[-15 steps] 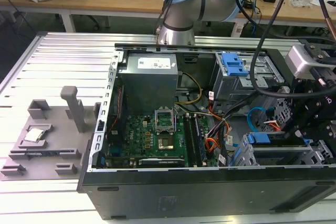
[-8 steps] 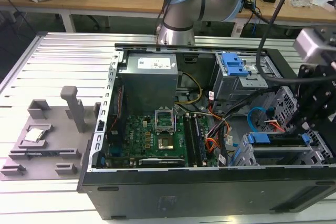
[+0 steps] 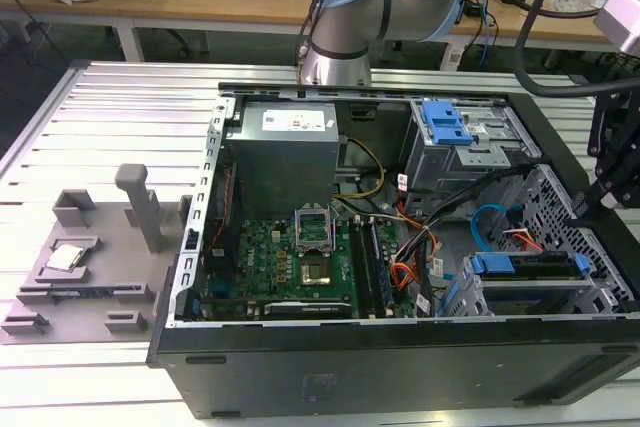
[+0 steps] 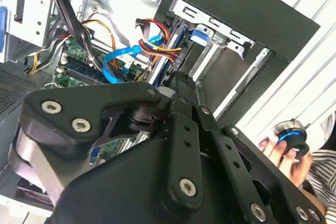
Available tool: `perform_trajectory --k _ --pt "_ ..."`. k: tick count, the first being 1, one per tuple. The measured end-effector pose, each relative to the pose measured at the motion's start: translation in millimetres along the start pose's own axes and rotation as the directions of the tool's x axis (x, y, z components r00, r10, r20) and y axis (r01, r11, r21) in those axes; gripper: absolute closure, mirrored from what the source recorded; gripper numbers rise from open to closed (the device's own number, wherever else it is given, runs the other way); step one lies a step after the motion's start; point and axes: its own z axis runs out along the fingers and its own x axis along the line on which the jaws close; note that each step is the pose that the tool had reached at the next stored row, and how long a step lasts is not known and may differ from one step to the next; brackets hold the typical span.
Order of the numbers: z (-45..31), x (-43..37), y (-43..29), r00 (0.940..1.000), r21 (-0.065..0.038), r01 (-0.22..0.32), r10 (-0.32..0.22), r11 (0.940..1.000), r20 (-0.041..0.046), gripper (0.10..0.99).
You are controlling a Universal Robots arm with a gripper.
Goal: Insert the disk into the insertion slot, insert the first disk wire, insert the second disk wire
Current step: 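Insert the first disk wire, then insert the second disk wire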
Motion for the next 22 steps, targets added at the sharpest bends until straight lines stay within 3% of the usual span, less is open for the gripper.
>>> perform_trajectory --k 14,17,20,22 --pt "-0.6 0.0 0.1 1.0000 0.000 0.000 0.000 1.0000 -0.0004 0.980" --pt "-0.4 0.2 4.3 1.0000 0.000 0.000 0.000 1.0000 -0.0003 0.980" --pt "0.5 0.6 14.5 1.0000 0.000 0.000 0.000 1.0000 -0.0003 0.980" --pt "2.0 -1.0 25.0 1.0000 0.000 0.000 0.000 1.0000 -0.0003 0.980"
